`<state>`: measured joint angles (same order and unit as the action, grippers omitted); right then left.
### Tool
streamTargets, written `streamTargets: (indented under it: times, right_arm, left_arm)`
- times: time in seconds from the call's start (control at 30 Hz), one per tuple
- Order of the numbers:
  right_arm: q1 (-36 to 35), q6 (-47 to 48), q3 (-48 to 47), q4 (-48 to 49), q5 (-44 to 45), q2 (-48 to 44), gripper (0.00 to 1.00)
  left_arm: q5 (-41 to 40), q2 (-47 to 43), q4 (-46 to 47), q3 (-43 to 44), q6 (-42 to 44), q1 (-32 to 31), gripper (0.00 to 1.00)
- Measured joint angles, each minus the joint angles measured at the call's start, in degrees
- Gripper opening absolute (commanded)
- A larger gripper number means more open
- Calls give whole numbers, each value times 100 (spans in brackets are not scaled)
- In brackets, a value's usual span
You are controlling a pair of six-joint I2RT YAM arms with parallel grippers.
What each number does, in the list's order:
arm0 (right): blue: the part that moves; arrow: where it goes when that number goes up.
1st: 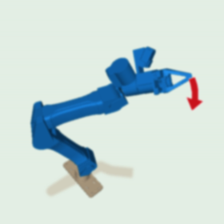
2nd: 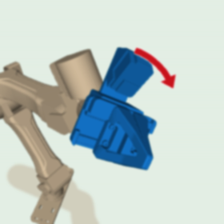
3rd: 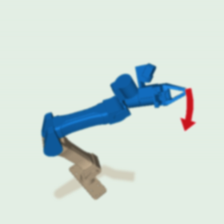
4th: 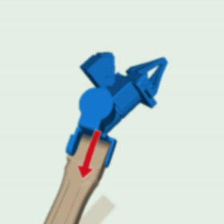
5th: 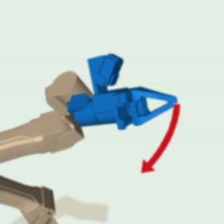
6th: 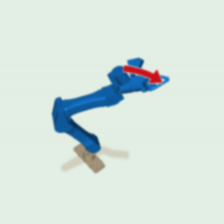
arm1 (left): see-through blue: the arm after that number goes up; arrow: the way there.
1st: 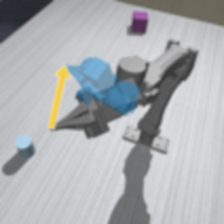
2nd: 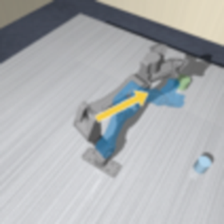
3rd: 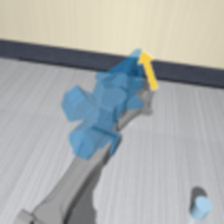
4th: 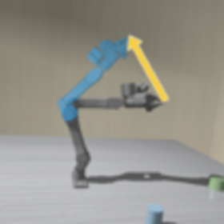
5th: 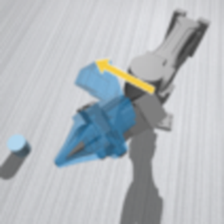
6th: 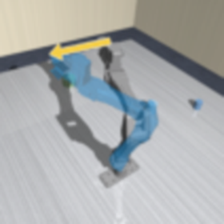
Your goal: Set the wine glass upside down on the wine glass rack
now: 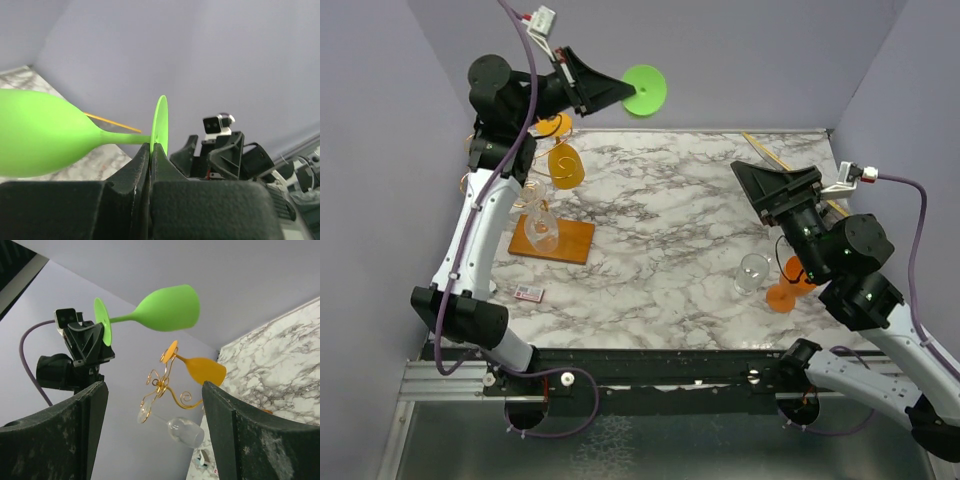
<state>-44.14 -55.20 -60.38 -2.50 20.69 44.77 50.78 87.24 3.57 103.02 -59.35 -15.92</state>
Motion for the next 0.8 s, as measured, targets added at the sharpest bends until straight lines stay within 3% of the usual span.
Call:
streamTargets:
  times: [0.37,0.57,0.8]
  right_arm:
    - [0,-4,57,-116,61,83,80]
    - [0,-35,170,-120,61,85,80]
    - [0,-70,249,-168,59,96,80]
  left_arm:
    - [358,1248,669,1141,-796,2284,0]
    - [380,1338,673,1023,-938,3423,0]
    - [232,1217,448,166,-820,4446,0]
